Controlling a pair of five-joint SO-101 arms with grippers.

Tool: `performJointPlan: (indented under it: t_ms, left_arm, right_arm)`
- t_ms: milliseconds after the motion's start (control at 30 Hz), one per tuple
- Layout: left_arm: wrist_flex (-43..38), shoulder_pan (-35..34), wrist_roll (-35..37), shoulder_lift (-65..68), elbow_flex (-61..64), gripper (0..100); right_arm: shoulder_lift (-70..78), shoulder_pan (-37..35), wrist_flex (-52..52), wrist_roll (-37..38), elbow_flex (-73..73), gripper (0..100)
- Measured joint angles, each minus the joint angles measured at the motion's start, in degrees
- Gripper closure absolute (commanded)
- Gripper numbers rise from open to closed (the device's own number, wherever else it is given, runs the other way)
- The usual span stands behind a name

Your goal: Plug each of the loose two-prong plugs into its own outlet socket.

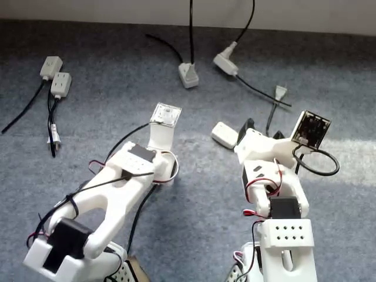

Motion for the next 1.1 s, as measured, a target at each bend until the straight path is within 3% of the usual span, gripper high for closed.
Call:
performJointPlan:
  t_ms: [200, 300, 767, 967, 1100]
  left_arm:
    - [5.8, 0.0, 0.0, 4.6, -5.3, 89]
    - [6.3, 0.0, 0.0, 4.6, -5.4, 96]
    - [6.8, 0.1, -1.8, 4.9, -5.7, 99]
    - [0.4, 4.7, -4.4, 3.6, -5.6, 99]
    - [-7.9, 8.4, -4.4, -2.0, -1.1, 99]
  right_arm:
    - [0.0, 0.0, 0.0, 0.0, 0.0, 72.1]
    - [0.0, 0.0, 0.0, 0.0, 0.0, 72.1]
    - [0.0, 0.0, 0.0, 0.0, 0.0, 72.2]
    - [0.0, 1.7, 0.0, 3.5, 0.0, 72.4]
    - [0.0, 2.5, 0.0, 4.1, 0.0, 72.4]
